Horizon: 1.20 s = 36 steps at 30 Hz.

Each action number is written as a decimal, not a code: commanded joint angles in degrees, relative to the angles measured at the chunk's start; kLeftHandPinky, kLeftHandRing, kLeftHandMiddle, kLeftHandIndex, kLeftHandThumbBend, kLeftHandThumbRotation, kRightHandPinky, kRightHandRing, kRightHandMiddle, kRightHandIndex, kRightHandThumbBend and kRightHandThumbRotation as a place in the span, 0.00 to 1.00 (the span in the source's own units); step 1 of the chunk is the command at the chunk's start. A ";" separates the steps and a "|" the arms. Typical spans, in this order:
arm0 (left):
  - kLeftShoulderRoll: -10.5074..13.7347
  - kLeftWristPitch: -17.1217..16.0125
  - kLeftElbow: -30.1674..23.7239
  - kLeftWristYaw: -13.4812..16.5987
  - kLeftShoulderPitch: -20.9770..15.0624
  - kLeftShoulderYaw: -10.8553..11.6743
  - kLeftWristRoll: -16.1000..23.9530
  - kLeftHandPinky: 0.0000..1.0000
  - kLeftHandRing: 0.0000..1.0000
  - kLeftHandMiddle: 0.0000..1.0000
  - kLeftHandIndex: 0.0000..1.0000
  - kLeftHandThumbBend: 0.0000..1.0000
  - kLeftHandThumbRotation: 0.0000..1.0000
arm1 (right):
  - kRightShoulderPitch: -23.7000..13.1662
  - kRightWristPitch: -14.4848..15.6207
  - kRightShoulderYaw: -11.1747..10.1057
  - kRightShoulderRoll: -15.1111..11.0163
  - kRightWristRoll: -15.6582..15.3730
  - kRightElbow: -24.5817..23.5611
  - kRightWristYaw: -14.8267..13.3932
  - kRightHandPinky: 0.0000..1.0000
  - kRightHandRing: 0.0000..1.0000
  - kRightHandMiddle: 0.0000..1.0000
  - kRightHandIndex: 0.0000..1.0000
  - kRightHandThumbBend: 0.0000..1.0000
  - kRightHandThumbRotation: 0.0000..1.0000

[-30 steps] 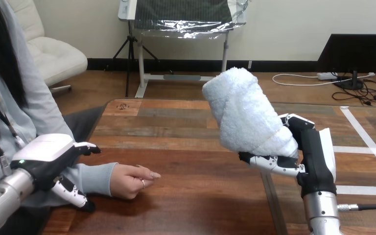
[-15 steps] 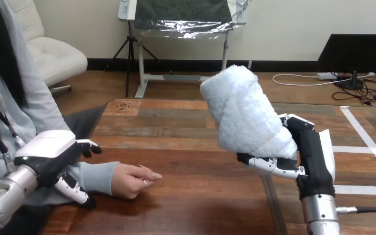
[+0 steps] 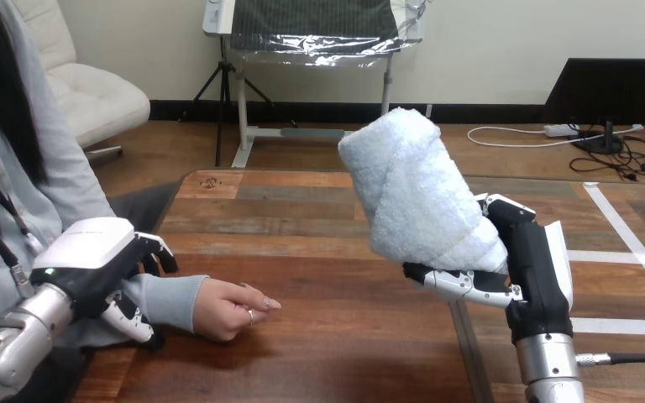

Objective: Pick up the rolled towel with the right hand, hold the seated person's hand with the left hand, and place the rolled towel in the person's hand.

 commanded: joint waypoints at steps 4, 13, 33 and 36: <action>-1.69 -0.11 1.78 0.22 -0.65 -1.83 -0.34 0.44 0.50 0.55 0.55 0.95 0.02 | -2.09 -2.38 -2.05 0.50 2.29 -4.15 1.63 0.23 0.28 0.40 0.44 0.75 0.00; -1.96 -1.02 1.91 0.26 -0.26 -2.02 -1.24 0.40 0.45 0.50 0.51 0.92 0.00 | -1.88 -2.61 -2.56 0.69 2.36 -4.52 2.73 0.23 0.28 0.40 0.44 0.75 0.00; -2.48 -1.58 1.66 -0.11 -0.25 -2.26 -2.48 0.27 0.33 0.40 0.40 0.86 0.00 | -2.20 -2.04 -2.77 1.17 1.41 -4.55 2.54 0.24 0.29 0.40 0.44 0.76 0.00; -2.59 -1.56 1.65 -0.28 -0.34 -2.26 -2.53 0.27 0.33 0.39 0.39 0.85 0.00 | -2.29 -1.96 -2.76 1.28 1.43 -4.45 2.69 0.24 0.29 0.40 0.44 0.76 0.00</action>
